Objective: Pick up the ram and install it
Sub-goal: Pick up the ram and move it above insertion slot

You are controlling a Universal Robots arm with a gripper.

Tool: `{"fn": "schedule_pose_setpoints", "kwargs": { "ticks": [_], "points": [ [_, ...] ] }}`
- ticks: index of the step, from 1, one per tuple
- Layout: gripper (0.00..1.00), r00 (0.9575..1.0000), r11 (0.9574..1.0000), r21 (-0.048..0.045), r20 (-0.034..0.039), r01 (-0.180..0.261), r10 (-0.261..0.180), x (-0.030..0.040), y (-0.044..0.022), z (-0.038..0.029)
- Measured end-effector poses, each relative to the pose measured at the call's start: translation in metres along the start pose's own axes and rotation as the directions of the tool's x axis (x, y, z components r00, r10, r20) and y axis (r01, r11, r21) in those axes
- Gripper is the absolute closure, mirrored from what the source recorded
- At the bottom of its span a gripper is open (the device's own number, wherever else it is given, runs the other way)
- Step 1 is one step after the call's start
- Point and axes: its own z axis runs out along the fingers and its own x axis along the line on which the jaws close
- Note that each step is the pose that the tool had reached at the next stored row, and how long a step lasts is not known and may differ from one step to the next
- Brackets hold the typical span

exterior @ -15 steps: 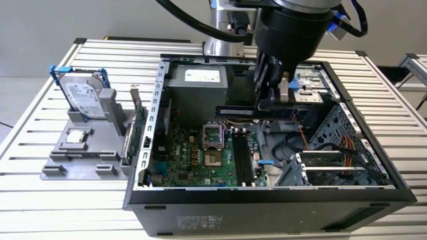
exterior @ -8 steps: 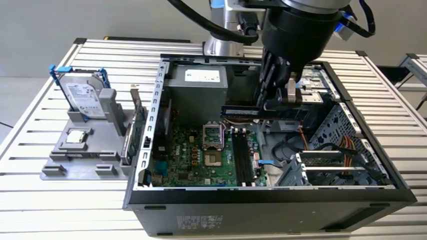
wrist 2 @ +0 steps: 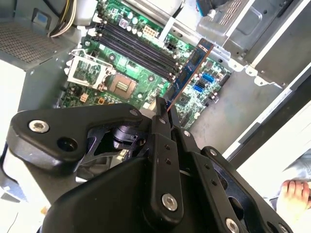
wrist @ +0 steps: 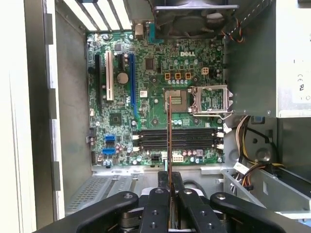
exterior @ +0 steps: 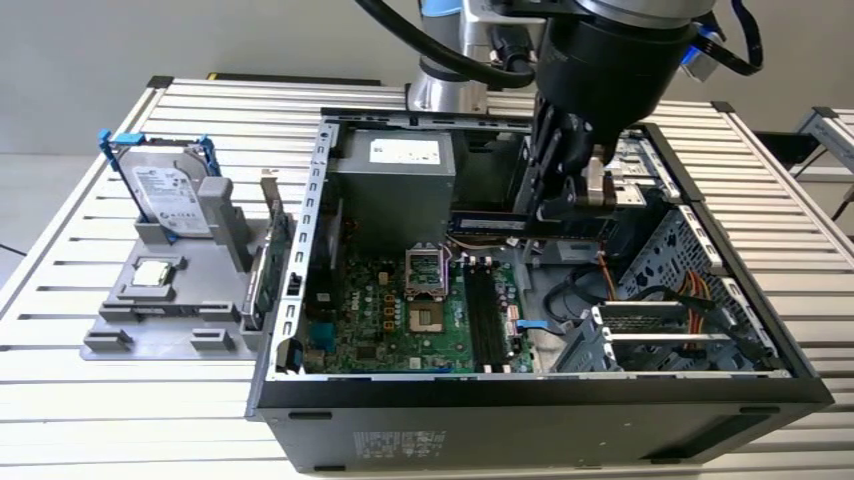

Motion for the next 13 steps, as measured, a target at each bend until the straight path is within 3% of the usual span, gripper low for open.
{"fn": "schedule_pose_setpoints", "kwargs": {
  "ticks": [13],
  "points": [
    [1.0, 1.0, 1.0, 0.0, 0.0001, 0.0, 0.0, -0.0009, -0.0174, -0.0003]
  ]
}}
